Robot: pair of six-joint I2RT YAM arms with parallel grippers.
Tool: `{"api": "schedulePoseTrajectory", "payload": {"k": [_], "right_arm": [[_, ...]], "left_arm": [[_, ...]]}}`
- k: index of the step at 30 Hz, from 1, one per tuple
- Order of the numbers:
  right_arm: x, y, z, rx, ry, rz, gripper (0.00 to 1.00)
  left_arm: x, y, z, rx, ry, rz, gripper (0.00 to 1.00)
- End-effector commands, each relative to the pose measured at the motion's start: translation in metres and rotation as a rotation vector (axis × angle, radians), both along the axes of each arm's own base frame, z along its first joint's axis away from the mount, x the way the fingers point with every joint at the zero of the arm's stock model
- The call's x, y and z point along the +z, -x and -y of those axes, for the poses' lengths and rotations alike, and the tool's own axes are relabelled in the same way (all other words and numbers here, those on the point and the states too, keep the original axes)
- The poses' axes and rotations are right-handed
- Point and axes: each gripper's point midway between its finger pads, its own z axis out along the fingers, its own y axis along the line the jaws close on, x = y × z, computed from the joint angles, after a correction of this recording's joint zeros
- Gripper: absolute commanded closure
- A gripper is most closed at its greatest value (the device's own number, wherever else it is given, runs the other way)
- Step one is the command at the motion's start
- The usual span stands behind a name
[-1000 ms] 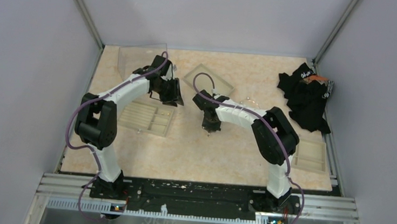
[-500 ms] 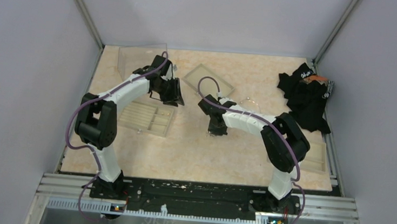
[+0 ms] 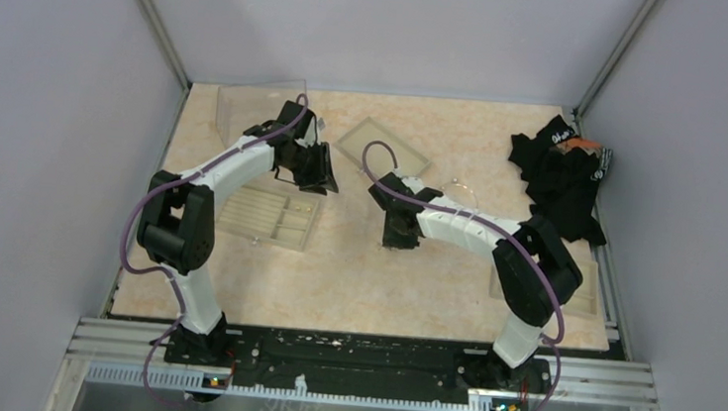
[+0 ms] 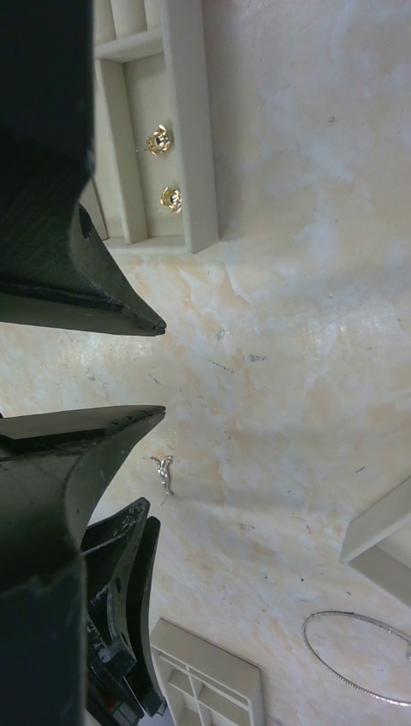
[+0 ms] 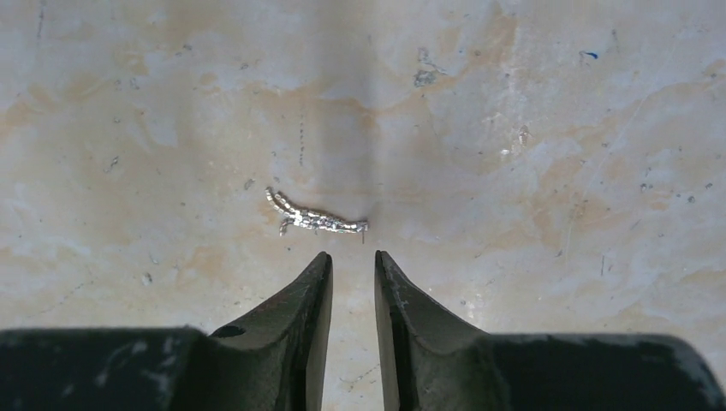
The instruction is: Organize the mixed jewelry
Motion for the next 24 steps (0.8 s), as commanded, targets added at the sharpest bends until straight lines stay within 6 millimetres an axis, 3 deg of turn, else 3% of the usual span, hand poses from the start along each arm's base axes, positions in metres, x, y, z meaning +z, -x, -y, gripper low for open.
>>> {"api": "schedulePoseTrajectory", "payload": {"k": [1,6,12,24], "right_arm": [[0.022,-0.01,-0.022,0.1,-0.091,0.043,0.73],[0.016,-0.012,-0.034,0.213,-0.09,0.021,0.7],[0.014,-0.021,-0.028,0.205,-0.006,0.005,0.63],[0.002,-0.023,-0.04,0.205,-0.02,-0.037,0.63]], "left_arm": [[0.017,-0.003,0.0,0.009,0.025,0.04,0.58],[0.018,-0.004,0.0,0.009,0.023,0.042,0.58],[0.018,-0.005,0.0,0.011,0.019,0.043,0.58],[0.015,-0.005,-0.001,0.013,0.011,0.039,0.58]]}}
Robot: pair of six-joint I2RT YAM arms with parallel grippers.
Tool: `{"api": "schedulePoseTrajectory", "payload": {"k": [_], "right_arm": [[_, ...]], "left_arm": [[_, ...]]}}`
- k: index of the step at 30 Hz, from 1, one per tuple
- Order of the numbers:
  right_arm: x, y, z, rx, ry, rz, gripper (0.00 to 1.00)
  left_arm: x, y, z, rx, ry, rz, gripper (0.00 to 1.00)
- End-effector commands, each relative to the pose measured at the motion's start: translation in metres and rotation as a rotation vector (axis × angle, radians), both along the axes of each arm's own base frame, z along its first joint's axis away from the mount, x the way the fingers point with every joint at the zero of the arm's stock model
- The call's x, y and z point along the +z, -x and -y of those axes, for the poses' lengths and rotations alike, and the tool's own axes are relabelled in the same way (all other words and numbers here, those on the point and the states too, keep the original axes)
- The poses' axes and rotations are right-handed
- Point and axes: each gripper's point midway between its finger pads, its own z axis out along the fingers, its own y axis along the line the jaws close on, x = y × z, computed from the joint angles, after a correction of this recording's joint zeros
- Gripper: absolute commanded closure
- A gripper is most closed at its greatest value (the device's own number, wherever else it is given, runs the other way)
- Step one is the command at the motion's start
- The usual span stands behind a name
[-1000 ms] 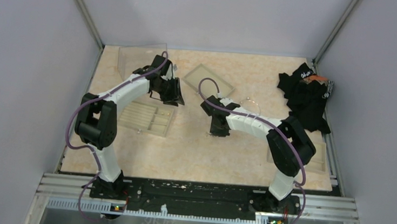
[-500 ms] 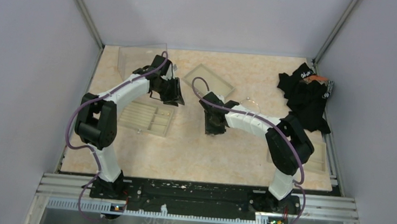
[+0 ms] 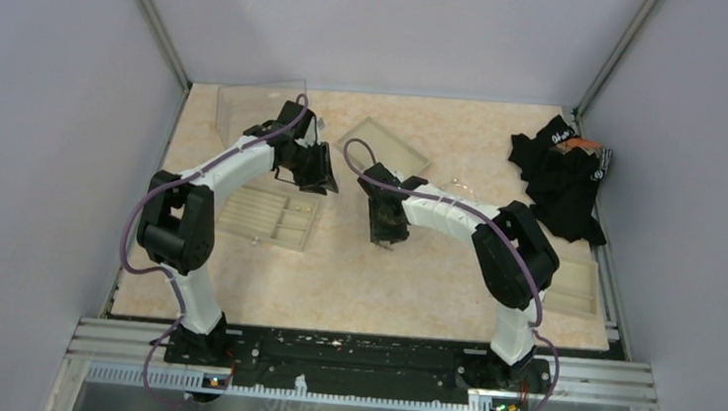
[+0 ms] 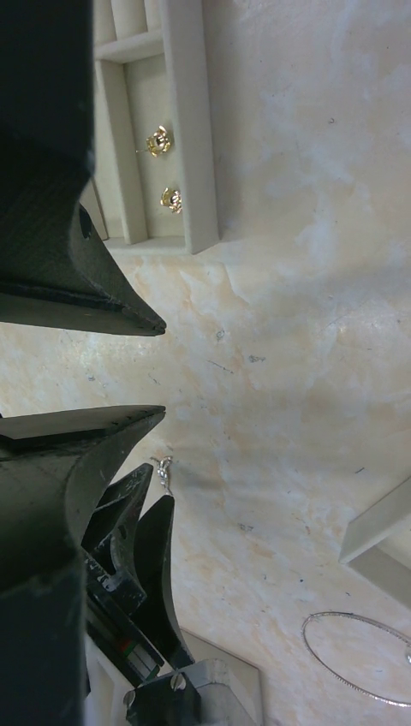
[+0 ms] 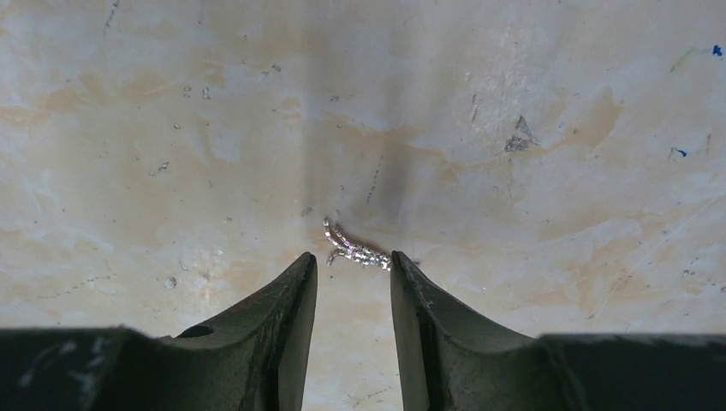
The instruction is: Organize the mixed jewelry
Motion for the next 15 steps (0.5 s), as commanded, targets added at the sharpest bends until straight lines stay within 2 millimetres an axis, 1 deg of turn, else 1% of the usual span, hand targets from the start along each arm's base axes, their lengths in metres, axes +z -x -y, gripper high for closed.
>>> {"api": "schedulePoseTrajectory", "payload": {"k": [1,8,12,15], "right_arm": [[0.006,-0.011,-0.012,0.015,-0.023,0.014,0.63],[-0.007,-0.006,-0.008,0.018,0.005,-0.018,0.66],[-0.012,-0.003,-0.001,0.023,0.039,-0.026,0.7],[-0.012,-0.001,0.003,0.026,0.056,-0.026,0.74]], "left_arm": [[0.014,-0.005,-0.002,0.012,0.01,0.037,0.58],[0.014,-0.006,-0.002,0.012,0.005,0.042,0.58],[0.013,-0.007,-0.002,0.012,0.003,0.037,0.58],[0.013,-0.008,-0.001,0.011,0.006,0.038,0.58]]}}
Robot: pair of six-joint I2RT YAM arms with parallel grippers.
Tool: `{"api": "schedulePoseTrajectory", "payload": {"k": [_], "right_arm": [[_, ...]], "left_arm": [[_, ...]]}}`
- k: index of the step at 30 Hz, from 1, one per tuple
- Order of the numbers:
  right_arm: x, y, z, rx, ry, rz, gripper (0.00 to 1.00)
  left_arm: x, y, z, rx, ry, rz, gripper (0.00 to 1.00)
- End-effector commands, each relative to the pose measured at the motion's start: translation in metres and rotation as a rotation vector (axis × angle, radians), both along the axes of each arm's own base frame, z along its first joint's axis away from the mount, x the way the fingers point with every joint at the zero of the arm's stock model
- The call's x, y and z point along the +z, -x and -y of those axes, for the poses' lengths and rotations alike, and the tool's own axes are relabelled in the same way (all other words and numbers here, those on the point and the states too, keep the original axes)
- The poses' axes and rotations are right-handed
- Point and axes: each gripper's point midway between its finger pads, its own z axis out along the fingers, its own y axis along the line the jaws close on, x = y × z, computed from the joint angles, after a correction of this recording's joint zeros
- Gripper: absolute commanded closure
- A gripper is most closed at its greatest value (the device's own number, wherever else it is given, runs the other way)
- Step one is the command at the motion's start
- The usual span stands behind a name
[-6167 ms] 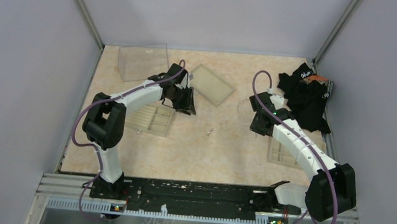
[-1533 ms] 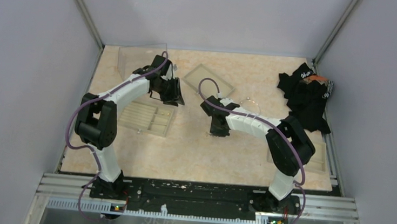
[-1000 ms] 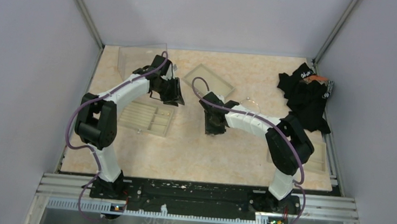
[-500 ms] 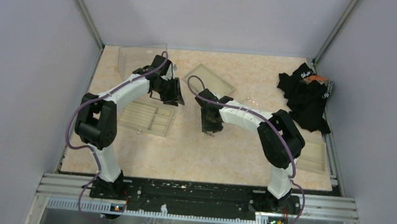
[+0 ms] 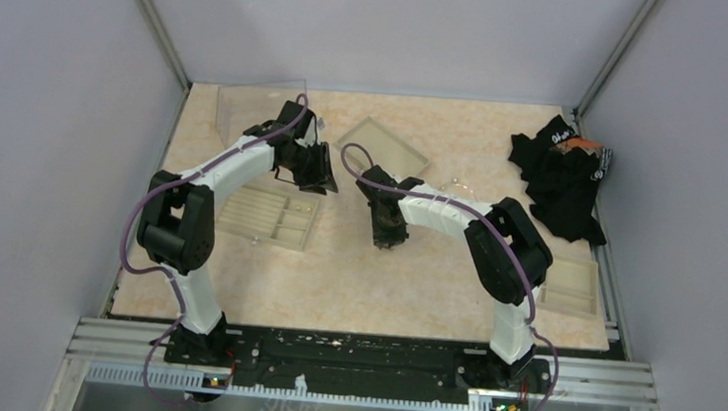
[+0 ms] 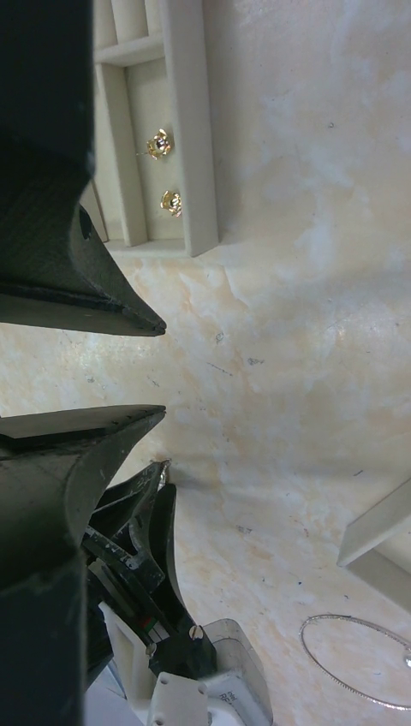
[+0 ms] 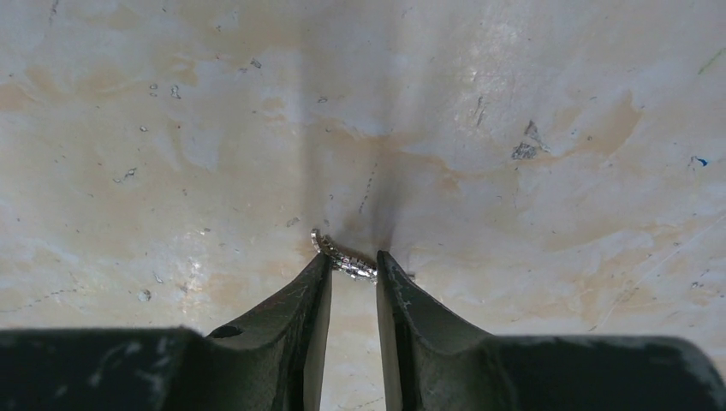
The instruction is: Organize the mixed jewelry
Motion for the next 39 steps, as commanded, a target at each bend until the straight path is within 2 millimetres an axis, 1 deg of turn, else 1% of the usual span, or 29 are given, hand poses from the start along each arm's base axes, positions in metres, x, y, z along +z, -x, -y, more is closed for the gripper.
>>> {"api": "schedulePoseTrajectory", "payload": {"k": [1,10,15,27,30,33,34,35,36,38,39], "right_arm": [[0.003,-0.004,0.004,0.01,0.029,0.014,0.76],[0.004,-0.001,0.012,0.004,0.056,0.015,0.87],[0.01,-0.002,0.014,-0.015,0.054,0.034,1.0],[0.031,-0.004,0.023,-0.071,0.039,0.098,1.0],[0.039,-0.004,0.023,-0.082,0.004,0.128,1.0],[0.04,0.001,0.02,-0.067,-0.022,0.118,1.0],[0.038,0.002,0.018,-0.051,-0.032,0.109,0.94],[0.037,0.005,0.016,-0.042,-0.042,0.099,0.85],[0.035,0.007,0.014,-0.032,-0.056,0.088,0.8],[0.031,0.01,0.01,-0.017,-0.077,0.075,0.73],[0.029,0.011,0.01,-0.015,-0.079,0.069,0.72]], "left_arm": [[0.013,-0.008,0.0,0.008,0.011,0.035,0.58],[0.012,-0.008,0.0,0.008,0.01,0.03,0.58],[0.013,-0.009,0.001,0.006,0.016,0.032,0.59],[0.013,-0.007,0.002,0.002,0.021,0.029,0.59],[0.013,-0.006,0.002,0.002,0.021,0.029,0.59],[0.014,-0.006,0.002,-0.001,0.023,0.033,0.59],[0.014,-0.005,0.002,0.0,0.022,0.032,0.59],[0.014,-0.005,0.002,-0.002,0.024,0.032,0.59],[0.015,-0.006,0.003,-0.002,0.026,0.033,0.59],[0.015,-0.006,0.003,-0.002,0.029,0.036,0.59],[0.015,-0.006,0.003,-0.003,0.03,0.035,0.59]]}}
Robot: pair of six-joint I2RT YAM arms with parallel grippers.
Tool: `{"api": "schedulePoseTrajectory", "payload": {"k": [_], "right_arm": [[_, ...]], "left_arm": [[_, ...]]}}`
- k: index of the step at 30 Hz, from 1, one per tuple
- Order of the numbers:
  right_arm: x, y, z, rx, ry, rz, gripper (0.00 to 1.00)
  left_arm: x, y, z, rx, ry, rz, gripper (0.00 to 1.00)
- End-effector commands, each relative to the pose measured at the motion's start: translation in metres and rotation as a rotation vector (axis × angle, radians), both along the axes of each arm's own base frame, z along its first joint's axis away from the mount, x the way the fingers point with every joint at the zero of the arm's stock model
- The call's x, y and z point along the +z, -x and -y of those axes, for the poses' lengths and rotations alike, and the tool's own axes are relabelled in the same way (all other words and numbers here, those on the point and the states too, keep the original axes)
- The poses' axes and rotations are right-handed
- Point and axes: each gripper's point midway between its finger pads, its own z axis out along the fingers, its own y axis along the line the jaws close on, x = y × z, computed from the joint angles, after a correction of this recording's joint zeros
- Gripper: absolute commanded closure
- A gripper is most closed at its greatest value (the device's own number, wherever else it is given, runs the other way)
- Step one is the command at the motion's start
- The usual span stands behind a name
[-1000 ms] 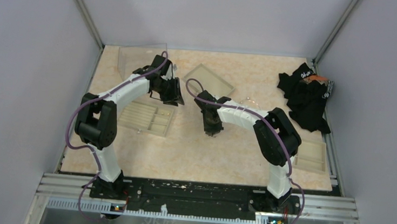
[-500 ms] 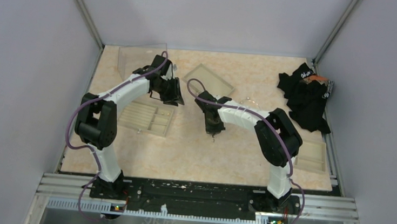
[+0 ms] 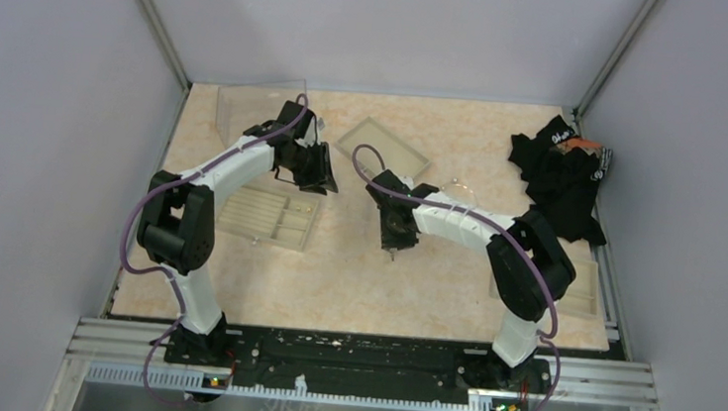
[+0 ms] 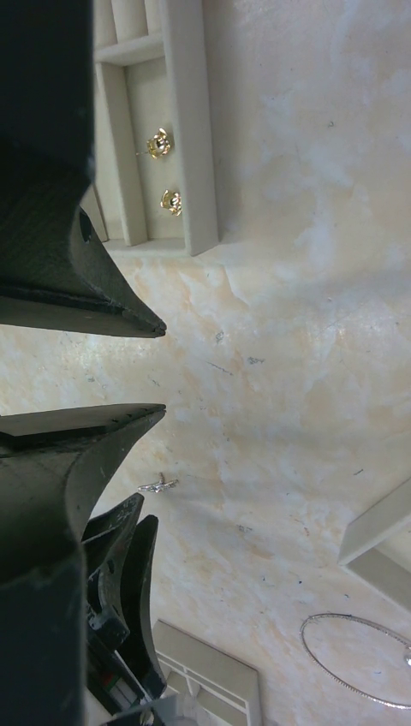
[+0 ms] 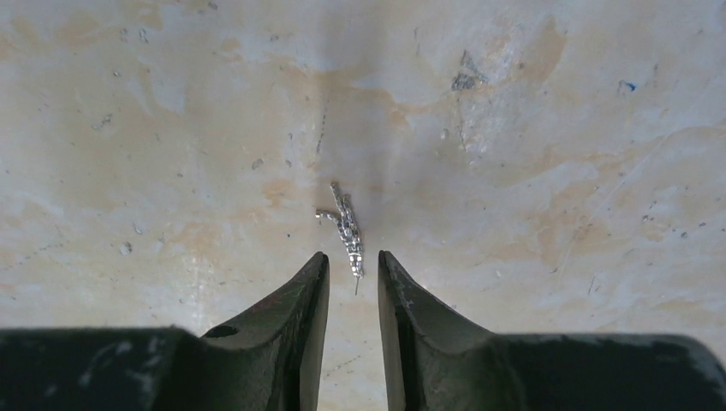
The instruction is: Organize the mixed jewelry
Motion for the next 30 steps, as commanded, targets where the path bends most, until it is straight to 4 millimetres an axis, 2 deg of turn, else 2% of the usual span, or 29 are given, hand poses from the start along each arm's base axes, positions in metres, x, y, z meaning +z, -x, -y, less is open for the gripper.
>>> {"api": "schedulePoseTrajectory", "payload": {"k": [1,13,18,24,30], "right_arm": [[0.006,0.0,-0.011,0.028,-0.072,0.011,0.71],[-0.02,-0.002,-0.012,0.031,0.004,-0.028,0.73],[-0.025,0.0,-0.01,0.041,0.049,-0.028,0.8],[-0.023,0.0,-0.002,0.022,0.091,-0.027,0.96],[-0.006,-0.006,0.004,-0.019,0.09,0.031,1.0]], "left_arm": [[0.015,-0.005,0.003,-0.001,0.029,0.034,0.59],[0.014,-0.005,0.002,0.001,0.026,0.033,0.59],[0.015,-0.006,0.002,0.001,0.024,0.035,0.59],[0.016,-0.006,0.003,0.0,0.029,0.035,0.59],[0.015,-0.006,0.003,0.0,0.03,0.033,0.59]]}}
